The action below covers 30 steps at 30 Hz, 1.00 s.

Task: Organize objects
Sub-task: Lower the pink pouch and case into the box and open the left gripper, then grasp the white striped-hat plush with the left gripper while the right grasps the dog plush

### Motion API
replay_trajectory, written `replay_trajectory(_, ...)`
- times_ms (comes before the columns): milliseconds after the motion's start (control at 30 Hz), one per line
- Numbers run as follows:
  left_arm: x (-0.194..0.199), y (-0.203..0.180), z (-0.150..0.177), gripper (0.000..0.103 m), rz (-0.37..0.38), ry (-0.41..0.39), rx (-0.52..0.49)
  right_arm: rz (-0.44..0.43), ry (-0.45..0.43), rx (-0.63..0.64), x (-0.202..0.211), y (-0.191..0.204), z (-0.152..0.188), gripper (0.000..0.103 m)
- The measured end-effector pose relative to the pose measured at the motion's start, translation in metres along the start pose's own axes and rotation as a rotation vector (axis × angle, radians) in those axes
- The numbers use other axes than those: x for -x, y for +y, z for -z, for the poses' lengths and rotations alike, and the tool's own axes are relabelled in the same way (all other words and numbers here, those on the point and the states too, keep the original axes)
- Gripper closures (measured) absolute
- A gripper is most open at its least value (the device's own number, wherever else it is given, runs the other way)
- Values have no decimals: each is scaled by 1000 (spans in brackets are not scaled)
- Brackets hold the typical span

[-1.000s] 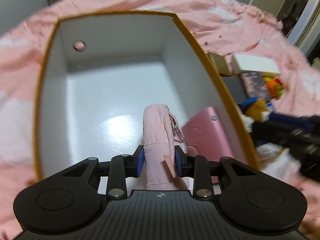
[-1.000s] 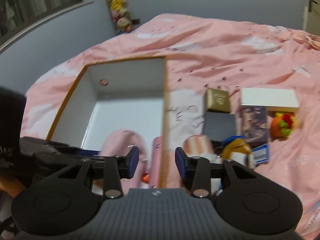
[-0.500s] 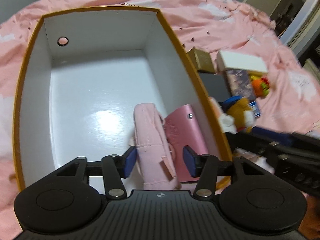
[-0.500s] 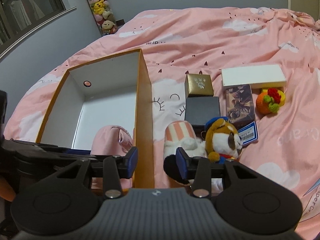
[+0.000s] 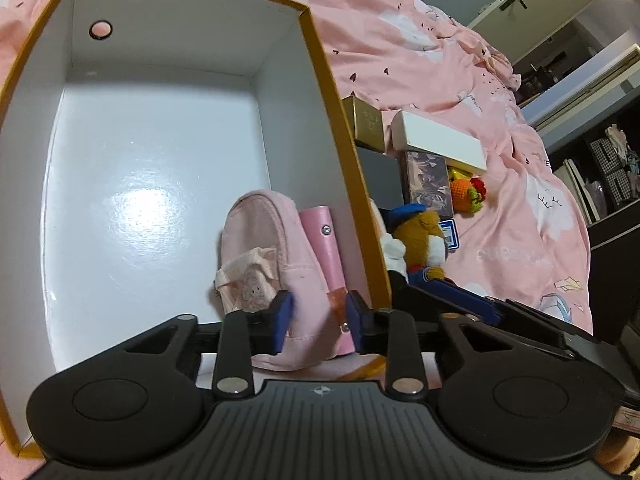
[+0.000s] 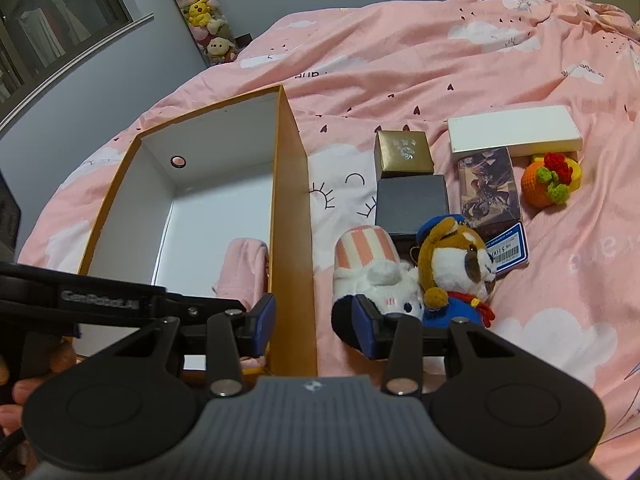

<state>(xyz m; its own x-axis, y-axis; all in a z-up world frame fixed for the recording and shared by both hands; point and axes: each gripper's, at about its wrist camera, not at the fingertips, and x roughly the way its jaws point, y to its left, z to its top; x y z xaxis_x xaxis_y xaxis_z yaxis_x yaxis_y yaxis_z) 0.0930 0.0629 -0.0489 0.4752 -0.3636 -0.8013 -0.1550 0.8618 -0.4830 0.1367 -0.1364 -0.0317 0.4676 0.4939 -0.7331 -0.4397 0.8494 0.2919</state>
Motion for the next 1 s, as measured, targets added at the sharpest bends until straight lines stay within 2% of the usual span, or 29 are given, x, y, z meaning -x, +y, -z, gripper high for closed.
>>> replay_trajectory(167, 1, -1, 1, 72, -12, -8, -13, 1, -2, -3, 0, -2, 0, 59)
replay_trajectory(233, 3, -1, 2, 65, -10, -14, -24, 2, -2, -9, 0, -3, 0, 57)
replay_trajectory(300, 5, -3, 2, 63, -18, -21, -33, 4, -6, -13, 0, -4, 0, 51)
replay_trajectory(433, 9, -4, 3, 52, -33, -36, -49, 13, -26, -16, 5, -7, -1, 47)
replay_trajectory(600, 14, -5, 4, 51, -58, -55, -62, 33, -59, -35, 13, -12, -1, 40)
replay_trajectory(733, 23, -10, 4, 51, -79, -97, -90, 59, -84, -44, 20, -18, 0, 39)
replay_trajectory(867, 34, -24, 2, 51, -79, -136, -149, 117, -117, -47, 26, -26, 2, 35)
replay_trajectory(1000, 37, -44, -2, 51, -52, -143, -222, 161, -122, -42, 27, -36, 3, 35)
